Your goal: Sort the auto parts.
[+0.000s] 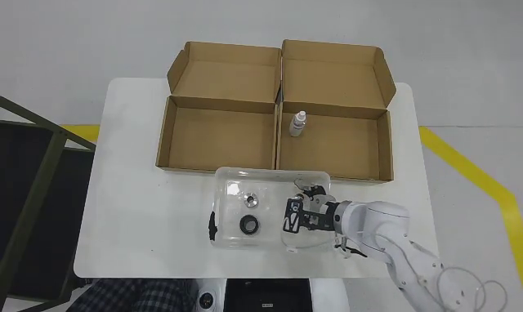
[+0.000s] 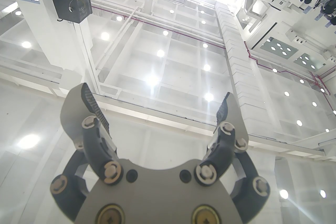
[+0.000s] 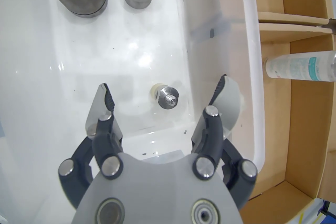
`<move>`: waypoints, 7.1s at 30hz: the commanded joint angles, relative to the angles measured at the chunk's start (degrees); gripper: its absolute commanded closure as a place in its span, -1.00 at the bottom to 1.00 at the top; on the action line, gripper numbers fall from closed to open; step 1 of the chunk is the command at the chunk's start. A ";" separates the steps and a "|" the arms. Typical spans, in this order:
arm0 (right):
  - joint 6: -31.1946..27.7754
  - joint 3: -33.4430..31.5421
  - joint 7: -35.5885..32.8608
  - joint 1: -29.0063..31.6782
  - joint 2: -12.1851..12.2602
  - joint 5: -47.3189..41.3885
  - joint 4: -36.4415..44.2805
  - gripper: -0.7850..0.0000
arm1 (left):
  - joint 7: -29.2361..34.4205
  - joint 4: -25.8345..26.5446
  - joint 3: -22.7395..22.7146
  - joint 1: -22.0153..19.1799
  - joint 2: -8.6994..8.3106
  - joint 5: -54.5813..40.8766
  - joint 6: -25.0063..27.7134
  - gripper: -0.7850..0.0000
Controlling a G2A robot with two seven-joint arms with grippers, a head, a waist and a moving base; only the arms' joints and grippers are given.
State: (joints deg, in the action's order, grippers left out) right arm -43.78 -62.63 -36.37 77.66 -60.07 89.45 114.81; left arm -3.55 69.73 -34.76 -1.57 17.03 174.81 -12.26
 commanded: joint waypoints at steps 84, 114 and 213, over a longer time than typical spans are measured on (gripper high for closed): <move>4.35 -13.46 23.16 -0.93 -0.37 -52.39 4.34 1.00 | 0.00 0.00 0.00 0.00 0.00 0.00 0.00 -1.00; 3.25 -13.86 19.56 -0.53 -0.11 -45.29 3.86 1.00 | 0.00 0.00 0.00 0.00 0.00 0.00 0.00 -1.00; 9.82 -9.34 5.65 -17.50 -1.00 -21.95 -16.31 -0.20 | 0.00 0.00 0.00 0.00 0.00 0.00 0.00 -1.00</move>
State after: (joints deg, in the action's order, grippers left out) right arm -33.39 -71.12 -30.53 59.00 -61.29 67.72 96.64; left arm -3.55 69.73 -34.76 -1.57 17.03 174.81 -12.26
